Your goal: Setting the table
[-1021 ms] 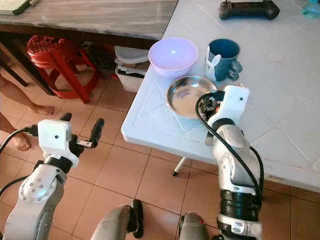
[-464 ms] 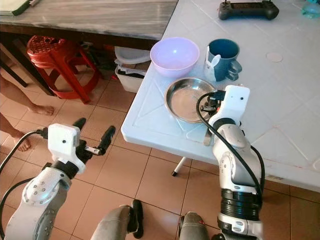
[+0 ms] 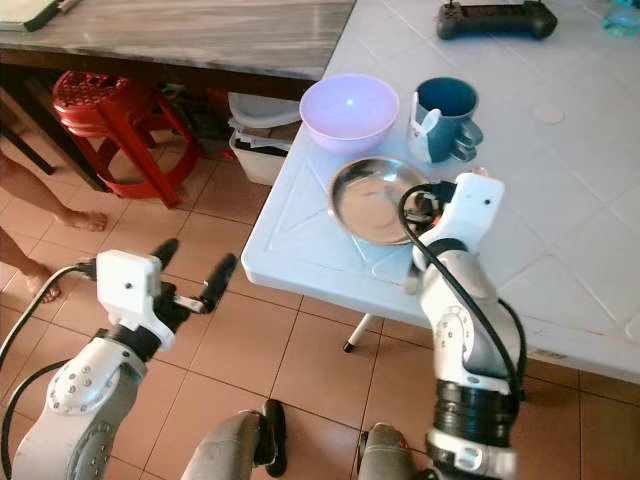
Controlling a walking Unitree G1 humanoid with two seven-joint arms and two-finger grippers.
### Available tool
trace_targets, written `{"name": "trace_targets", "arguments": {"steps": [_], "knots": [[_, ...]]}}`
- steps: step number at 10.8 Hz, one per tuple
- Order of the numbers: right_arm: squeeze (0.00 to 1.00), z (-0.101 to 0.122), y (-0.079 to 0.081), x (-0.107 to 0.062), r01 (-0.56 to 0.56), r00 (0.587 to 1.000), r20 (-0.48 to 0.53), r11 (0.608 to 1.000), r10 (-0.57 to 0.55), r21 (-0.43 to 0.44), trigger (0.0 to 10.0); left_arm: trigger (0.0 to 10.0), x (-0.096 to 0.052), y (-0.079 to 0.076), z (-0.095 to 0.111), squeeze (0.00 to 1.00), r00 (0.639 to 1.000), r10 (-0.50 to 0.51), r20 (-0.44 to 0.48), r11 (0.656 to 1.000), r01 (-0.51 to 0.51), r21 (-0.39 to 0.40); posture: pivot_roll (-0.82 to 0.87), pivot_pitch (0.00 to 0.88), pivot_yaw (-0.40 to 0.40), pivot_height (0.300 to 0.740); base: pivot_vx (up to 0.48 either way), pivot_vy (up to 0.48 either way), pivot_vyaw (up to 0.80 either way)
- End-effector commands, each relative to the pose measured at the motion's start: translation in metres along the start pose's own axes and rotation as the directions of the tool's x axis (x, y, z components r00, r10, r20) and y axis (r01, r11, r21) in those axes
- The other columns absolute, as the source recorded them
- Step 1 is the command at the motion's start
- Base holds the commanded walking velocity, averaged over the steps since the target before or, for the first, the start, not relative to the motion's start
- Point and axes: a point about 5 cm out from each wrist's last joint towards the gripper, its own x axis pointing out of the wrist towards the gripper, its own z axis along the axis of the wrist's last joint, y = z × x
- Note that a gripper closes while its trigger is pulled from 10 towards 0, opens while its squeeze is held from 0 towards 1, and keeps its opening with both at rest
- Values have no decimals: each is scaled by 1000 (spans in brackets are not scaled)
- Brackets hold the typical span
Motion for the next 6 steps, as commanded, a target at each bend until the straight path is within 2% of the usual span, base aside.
{"name": "trace_targets", "arguments": {"steps": [1,4,6], "knots": [[0,-7,6,-2,-34,999,-32,999,35,29,0,10000,-1,3,-3,0,1000,20,-14,1000,-20,-6,15,203,94,740,0,0,0],[0,-1,15,-4,-86,996,-14,994,87,67,0,10000,1,4,-4,0,999,40,-12,999,-40,-16,11,187,85,740,0,0,0],[0,-8,3,-7,11,999,-53,1000,-10,19,0,10000,2,4,-4,0,999,43,-8,999,-43,-15,6,183,79,740,0,0,0]]}}
